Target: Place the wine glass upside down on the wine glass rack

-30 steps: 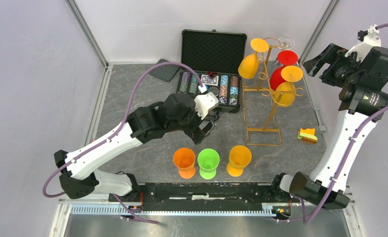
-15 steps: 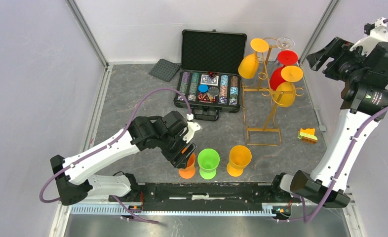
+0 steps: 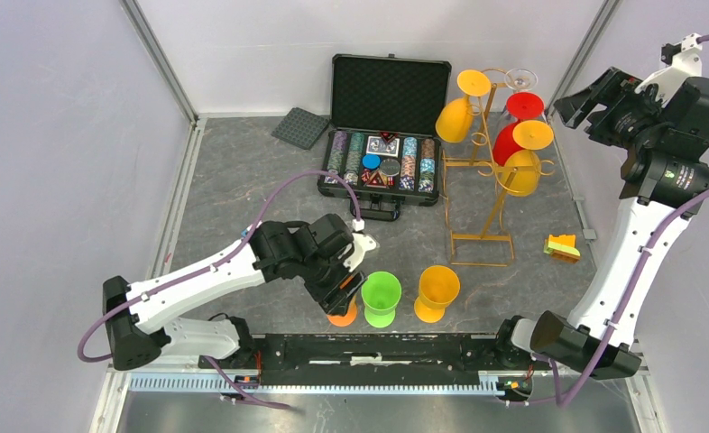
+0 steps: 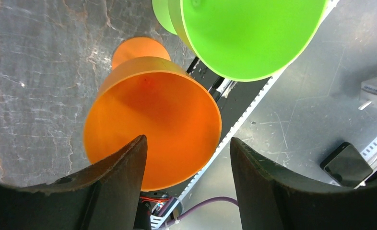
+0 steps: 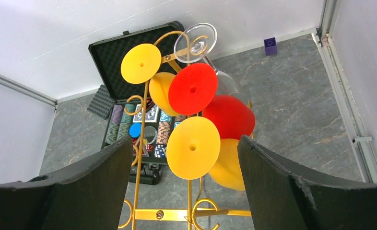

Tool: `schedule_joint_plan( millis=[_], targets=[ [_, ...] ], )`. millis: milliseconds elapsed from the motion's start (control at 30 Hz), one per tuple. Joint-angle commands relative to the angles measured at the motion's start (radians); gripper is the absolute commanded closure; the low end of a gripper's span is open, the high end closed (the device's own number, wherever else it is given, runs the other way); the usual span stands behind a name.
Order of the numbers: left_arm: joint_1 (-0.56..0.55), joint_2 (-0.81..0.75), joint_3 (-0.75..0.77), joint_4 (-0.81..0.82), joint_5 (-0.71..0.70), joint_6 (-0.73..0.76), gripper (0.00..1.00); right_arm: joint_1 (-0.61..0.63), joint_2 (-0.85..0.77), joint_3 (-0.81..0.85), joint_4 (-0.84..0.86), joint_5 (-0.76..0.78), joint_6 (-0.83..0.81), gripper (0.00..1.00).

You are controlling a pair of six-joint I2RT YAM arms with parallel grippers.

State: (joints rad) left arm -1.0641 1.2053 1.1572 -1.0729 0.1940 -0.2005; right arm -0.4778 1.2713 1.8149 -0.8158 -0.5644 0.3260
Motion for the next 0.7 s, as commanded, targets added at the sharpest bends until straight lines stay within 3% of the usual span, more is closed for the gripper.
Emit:
schedule_joint_plan(
  millis=[0, 100, 367, 500, 667],
  targets=[
    [-0.025, 0.012, -0.042, 0.048, 0.044, 0.017, 0.31, 0.006, -0.002, 0.008, 0.05, -0.031, 0.039, 0.16],
    [-0.033, 0.025, -0.053, 0.048, 0.031, 0.027, 0.42, 0.04, 0.006, 0.008, 0.069, -0.032, 0.064, 0.16],
    [-0.033, 0.042, -0.031, 0.003, -0.073, 0.026, 0.98, 0.158, 0.032, 0.011, 0.092, -0.011, 0.103, 0.17],
    [-0.032, 0.011, 0.039, -0.041, -0.204, 0.025, 0.98, 0.197, 0.051, 0.043, 0.093, -0.011, 0.112, 0.17],
    [-0.03, -0.006, 0.205, -0.105, -0.478, 0.041, 0.98, 0.246, 0.066, 0.063, 0.117, -0.027, 0.134, 0.18]
  ],
)
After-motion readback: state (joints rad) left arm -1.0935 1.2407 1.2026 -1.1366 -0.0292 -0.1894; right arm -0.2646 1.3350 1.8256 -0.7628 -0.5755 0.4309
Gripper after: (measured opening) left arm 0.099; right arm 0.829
